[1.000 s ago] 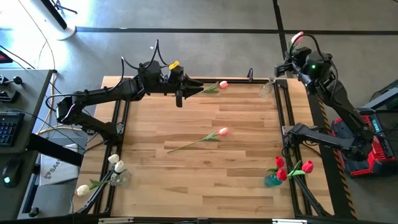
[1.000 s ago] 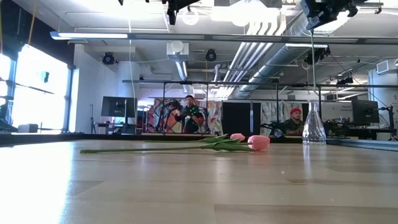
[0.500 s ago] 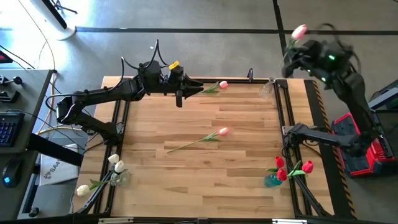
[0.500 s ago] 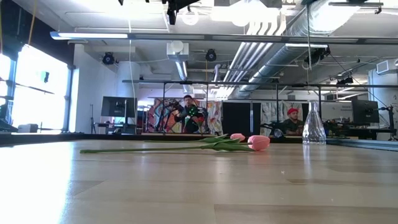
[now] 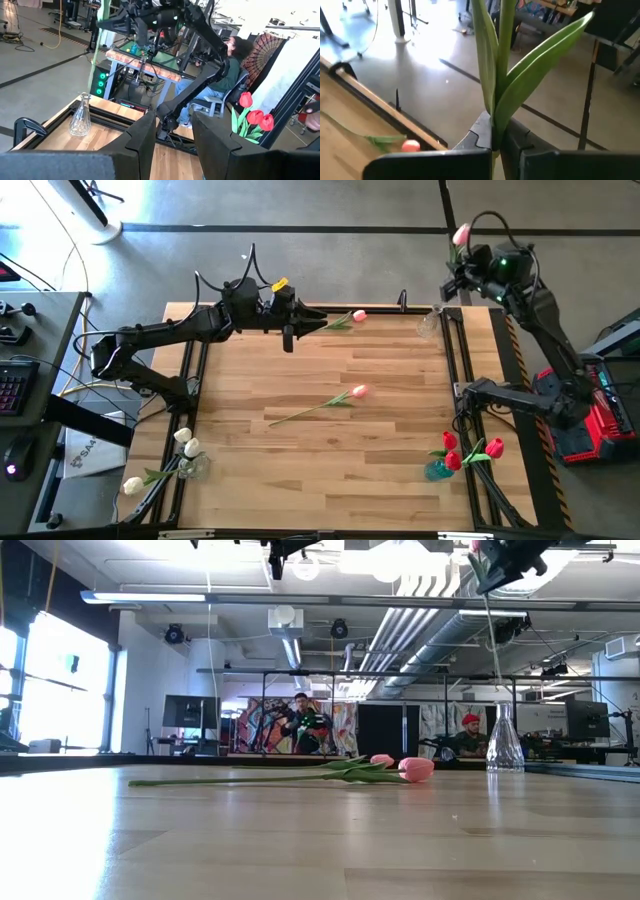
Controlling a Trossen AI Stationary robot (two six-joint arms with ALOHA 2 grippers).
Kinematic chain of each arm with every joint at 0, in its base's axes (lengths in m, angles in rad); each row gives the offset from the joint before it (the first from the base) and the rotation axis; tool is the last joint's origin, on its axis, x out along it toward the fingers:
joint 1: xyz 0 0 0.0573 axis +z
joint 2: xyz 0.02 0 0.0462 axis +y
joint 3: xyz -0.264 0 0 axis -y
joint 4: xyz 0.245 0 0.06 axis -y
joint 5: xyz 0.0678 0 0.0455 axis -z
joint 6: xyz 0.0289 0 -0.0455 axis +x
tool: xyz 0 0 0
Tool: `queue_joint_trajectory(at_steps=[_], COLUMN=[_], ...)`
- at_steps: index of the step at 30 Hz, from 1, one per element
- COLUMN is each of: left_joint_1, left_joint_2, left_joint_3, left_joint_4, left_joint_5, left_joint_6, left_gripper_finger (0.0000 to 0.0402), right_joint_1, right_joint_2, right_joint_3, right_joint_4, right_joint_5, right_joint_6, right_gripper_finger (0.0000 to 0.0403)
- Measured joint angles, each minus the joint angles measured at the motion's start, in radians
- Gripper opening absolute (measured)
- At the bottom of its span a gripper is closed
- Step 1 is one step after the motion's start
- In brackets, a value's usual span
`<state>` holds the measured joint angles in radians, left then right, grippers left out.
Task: Sort flowers into vase by color
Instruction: Put the bottom pink flower into the top transparent vase
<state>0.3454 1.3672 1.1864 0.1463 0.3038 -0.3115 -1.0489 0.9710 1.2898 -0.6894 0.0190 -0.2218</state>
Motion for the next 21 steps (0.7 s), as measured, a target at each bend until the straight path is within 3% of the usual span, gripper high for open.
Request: queue_joint_trajectory(at_steps=[6, 21], left_joint_1=[0.0, 0.0], left_joint_2=[0.0, 0.0], left_joint_3=[0.0, 0.0], left_joint_4=[0.0, 0.0], left_joint_5=[0.0, 0.0], left_joint_6=[0.0, 0.0], left_gripper_finger=[0.0117, 0.0117], right_joint_1=[0.0, 0.0], right_joint_2=[0.006, 0.042], right_joint_3=[-0.072, -0.095], right_joint_4=[0.1, 0.057], right_joint_5=[0.02, 0.068], right_joint_6=[0.016, -0.002], right_gripper_finger=[0.0, 0.0])
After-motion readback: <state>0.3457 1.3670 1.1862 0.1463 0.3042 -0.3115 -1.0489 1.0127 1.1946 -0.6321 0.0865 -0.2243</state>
